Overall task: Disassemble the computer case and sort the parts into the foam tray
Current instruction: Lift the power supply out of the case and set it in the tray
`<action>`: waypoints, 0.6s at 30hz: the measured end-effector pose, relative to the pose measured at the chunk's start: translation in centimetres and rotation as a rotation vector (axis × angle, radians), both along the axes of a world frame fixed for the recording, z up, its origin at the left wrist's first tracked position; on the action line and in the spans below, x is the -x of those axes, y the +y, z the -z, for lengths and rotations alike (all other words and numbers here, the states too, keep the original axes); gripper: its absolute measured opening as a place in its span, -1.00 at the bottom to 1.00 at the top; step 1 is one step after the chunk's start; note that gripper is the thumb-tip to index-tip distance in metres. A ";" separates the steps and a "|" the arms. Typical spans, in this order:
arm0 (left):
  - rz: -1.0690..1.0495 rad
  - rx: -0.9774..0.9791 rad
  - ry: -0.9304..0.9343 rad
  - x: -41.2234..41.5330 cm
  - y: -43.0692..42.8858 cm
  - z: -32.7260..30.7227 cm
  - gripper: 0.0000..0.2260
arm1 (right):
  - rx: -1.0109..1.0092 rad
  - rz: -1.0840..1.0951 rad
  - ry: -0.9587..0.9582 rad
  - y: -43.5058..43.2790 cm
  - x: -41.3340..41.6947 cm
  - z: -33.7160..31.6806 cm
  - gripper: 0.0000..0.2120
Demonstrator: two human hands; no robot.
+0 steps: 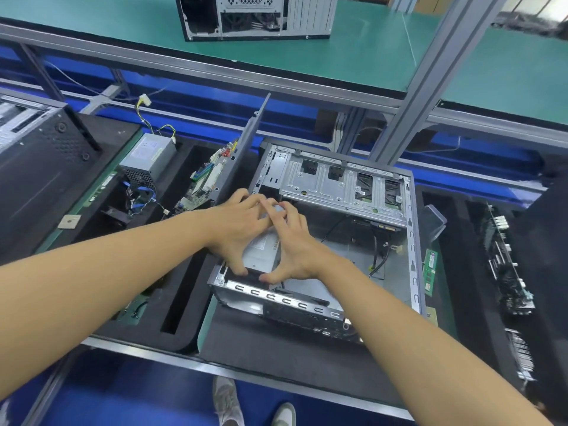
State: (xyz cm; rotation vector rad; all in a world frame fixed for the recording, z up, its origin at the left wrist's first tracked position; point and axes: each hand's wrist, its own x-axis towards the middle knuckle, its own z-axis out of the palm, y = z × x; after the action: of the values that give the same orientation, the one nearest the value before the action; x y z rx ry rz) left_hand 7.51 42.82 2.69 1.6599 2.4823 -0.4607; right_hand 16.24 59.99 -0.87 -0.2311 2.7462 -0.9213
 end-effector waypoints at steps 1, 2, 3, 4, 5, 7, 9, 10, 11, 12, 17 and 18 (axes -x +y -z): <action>0.004 0.027 0.021 0.0 0.2 0.0 0.22 | -0.004 0.001 -0.003 0.1 0.1 0.1 0.37; 0.007 0.062 0.039 0.0 0.2 0.0 0.21 | -0.014 -0.003 -0.007 0.2 0.3 0.2 0.37; 0.008 0.093 0.035 -0.2 0.3 0.1 0.20 | -0.023 -0.005 -0.016 0.3 0.2 0.3 0.37; 0.005 0.101 0.013 -0.5 0.3 0.2 0.18 | -0.025 -0.002 -0.021 0.5 0.1 0.5 0.37; -0.010 0.081 -0.033 -0.6 0.3 0.1 0.15 | -0.017 0.002 -0.017 0.6 0.2 0.7 0.37; -0.071 -0.038 -0.235 -1.2 -0.2 -0.2 0.06 | 0.004 0.000 -0.010 0.5 0.0 1.0 0.36; -0.205 -0.301 -0.457 -2.3 -0.8 -0.3 -0.14 | 0.035 -0.004 -0.005 0.5 0.0 1.4 0.36; -0.316 -0.486 -0.557 -3.1 -1.0 -0.3 -0.32 | 0.056 -0.008 -0.012 0.6 -0.1 1.5 0.36; -0.459 -0.689 -0.623 -4.0 -1.1 -0.3 -0.48 | 0.079 -0.013 -0.021 0.7 -0.1 1.6 0.37; -0.619 -0.889 -0.671 -4.8 -0.9 -0.3 -0.60 | 0.100 -0.013 -0.027 0.8 -0.2 1.7 0.38; -1.166 -1.611 -1.572 -5.3 1.0 -0.1 -0.76 | 0.219 0.060 -0.033 0.8 -0.4 1.8 0.35; -1.199 -1.661 -1.744 -5.2 1.2 -0.1 -0.76 | 0.212 0.066 -0.033 0.7 -0.5 1.8 0.34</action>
State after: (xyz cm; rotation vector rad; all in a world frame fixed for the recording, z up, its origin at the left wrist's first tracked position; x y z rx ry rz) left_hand 12.68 44.01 2.74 -0.2728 1.2823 2.2445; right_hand 16.76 60.67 -2.65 -0.1613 2.6398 -1.2241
